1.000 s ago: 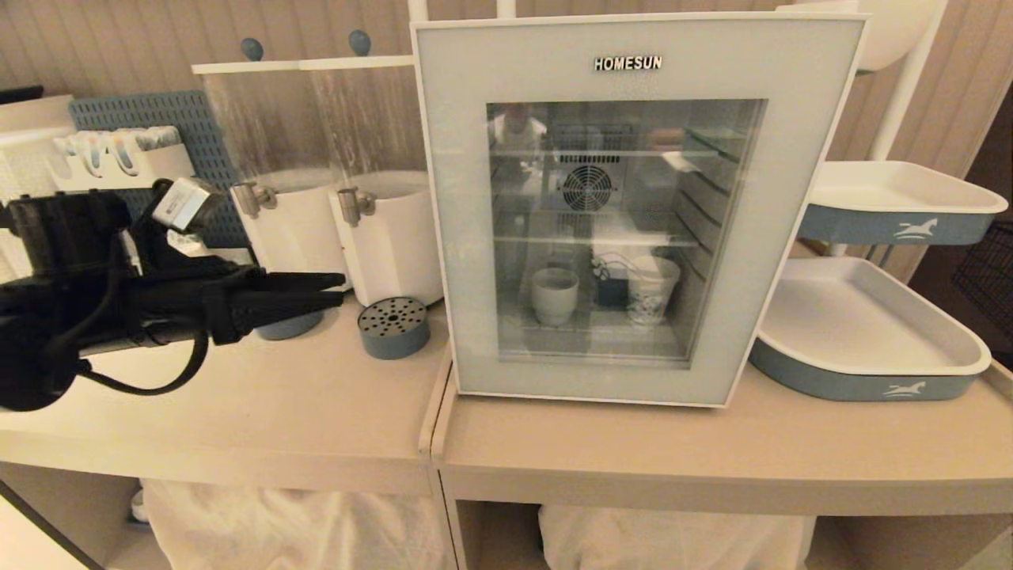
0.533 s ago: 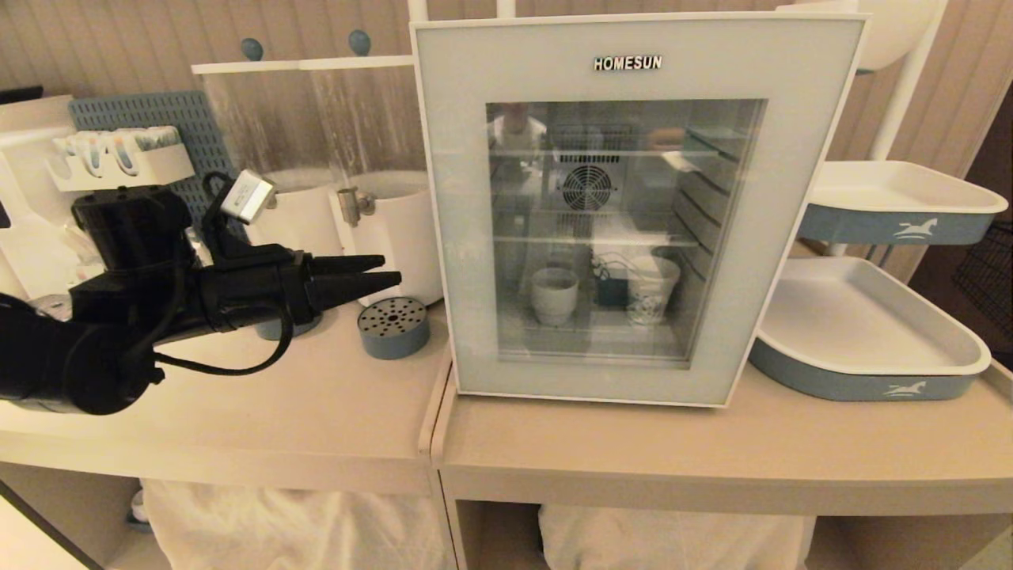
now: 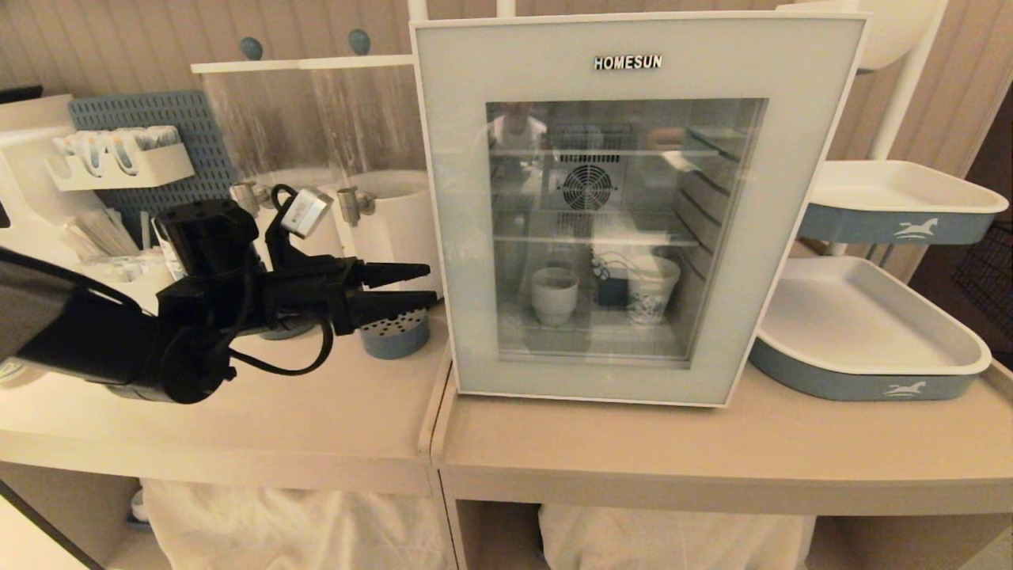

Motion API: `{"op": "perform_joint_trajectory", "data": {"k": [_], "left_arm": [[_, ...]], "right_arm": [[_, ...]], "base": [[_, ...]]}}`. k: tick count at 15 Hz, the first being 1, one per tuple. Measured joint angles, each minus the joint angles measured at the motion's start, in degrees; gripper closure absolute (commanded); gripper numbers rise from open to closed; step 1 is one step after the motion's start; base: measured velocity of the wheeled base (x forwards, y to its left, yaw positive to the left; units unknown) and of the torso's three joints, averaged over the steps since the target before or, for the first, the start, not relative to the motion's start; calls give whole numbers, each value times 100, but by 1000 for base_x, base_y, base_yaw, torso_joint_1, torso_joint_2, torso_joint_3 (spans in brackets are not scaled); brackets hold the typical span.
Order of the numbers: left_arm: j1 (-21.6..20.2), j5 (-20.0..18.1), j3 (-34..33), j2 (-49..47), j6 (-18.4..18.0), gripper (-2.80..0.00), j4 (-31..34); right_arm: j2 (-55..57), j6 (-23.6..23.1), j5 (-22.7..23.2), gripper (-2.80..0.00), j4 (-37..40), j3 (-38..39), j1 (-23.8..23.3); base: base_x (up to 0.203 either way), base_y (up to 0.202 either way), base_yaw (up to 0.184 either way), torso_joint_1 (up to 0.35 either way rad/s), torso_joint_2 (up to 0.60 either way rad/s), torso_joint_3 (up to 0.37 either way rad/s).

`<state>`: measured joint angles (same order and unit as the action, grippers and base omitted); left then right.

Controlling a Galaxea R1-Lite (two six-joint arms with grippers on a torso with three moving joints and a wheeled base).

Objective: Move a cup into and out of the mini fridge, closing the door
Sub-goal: Open the freezer door

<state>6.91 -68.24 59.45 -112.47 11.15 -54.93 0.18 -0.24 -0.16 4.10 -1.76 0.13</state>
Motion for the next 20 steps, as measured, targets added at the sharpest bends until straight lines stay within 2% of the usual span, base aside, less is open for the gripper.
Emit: {"op": "perform_joint_trajectory", "data": {"k": [5,10,20], "left_arm": [[77,17,99,-221,-7,-280,-20],[79,215,172,-240,-1,-280,-52],[414,280,199,-380,1,-280,-59]], "right_arm": [[0,8,0,0,0,0,-4],[0,22,-2,0,0,0,-4],[0,24,-2,0,0,0,-2]], "base": [[0,0,0,0,0,0],[0,0,0,0,0,0],[0,0,0,0,0,0]]}}
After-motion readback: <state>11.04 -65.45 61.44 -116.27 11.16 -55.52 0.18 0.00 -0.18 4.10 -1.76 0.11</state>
